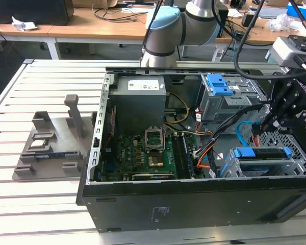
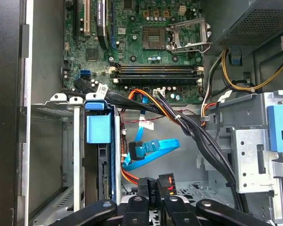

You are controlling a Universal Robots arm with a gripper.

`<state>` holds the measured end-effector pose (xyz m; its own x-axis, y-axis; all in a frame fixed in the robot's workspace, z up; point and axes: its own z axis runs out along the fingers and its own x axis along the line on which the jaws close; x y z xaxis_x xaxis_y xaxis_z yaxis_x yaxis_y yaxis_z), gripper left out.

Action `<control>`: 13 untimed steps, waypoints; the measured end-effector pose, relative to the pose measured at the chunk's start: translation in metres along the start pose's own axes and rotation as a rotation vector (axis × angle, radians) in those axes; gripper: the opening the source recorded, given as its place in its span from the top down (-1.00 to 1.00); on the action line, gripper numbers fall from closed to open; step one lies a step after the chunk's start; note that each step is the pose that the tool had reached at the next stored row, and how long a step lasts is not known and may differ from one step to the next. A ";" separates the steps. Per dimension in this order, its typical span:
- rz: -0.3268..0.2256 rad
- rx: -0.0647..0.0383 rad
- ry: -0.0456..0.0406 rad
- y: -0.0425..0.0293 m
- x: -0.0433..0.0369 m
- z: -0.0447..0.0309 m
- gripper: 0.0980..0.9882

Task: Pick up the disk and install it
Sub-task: 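Insert the first disk wire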

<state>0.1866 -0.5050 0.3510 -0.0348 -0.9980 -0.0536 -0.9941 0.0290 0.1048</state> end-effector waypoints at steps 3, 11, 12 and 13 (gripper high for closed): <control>0.000 0.000 0.0000 0.0000 0.0000 0.0001 0.62; 0.000 0.000 0.0000 -0.0001 0.0000 0.0004 0.80; 0.000 0.000 -0.0002 -0.0001 0.0006 0.0005 0.80; 0.000 0.000 -0.0003 -0.0001 0.0028 0.0004 0.80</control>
<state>0.1866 -0.5078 0.3504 -0.0348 -0.9979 -0.0540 -0.9941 0.0290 0.1048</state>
